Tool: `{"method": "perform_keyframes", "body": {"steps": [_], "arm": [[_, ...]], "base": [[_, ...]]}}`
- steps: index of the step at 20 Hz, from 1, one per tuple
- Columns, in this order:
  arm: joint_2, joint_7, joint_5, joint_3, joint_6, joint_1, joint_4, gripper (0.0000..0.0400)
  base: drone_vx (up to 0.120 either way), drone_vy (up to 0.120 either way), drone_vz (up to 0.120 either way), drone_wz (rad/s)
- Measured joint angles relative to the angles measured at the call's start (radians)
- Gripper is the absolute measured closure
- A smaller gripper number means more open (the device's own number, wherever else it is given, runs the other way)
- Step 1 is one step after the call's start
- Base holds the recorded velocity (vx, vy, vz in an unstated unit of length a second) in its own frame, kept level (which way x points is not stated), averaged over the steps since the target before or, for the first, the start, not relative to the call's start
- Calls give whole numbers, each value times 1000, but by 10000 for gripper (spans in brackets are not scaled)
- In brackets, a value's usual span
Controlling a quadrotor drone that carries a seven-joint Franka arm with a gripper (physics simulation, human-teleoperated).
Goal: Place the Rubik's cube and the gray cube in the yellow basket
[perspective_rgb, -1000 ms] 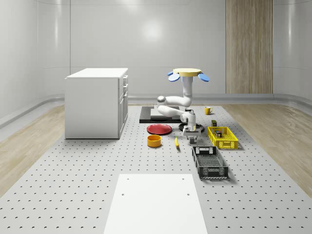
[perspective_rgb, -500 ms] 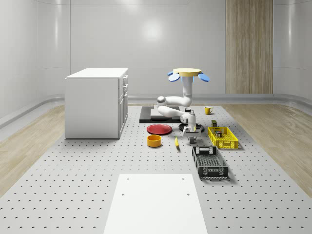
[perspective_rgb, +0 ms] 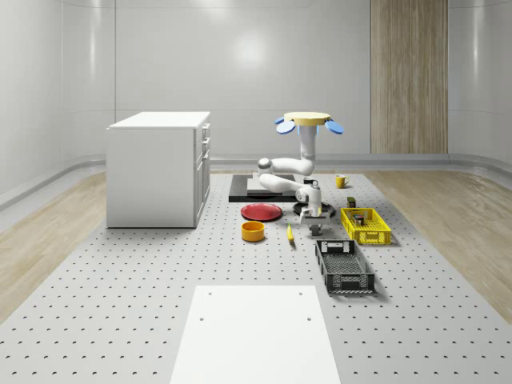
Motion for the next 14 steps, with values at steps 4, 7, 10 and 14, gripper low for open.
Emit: {"method": "perform_keyframes", "body": {"steps": [4,7,10,14], "arm": [[-2,0,30,33,-16,8,-13,149],[-4,0,63,69,-31,15,-25,150],[-6,0,88,95,-41,19,-33,150],[-9,1,107,115,-47,21,-38,150]], "base": [[0,0,30,0],[0,0,120,0],[0,0,120,0],[0,0,120,0]]}}
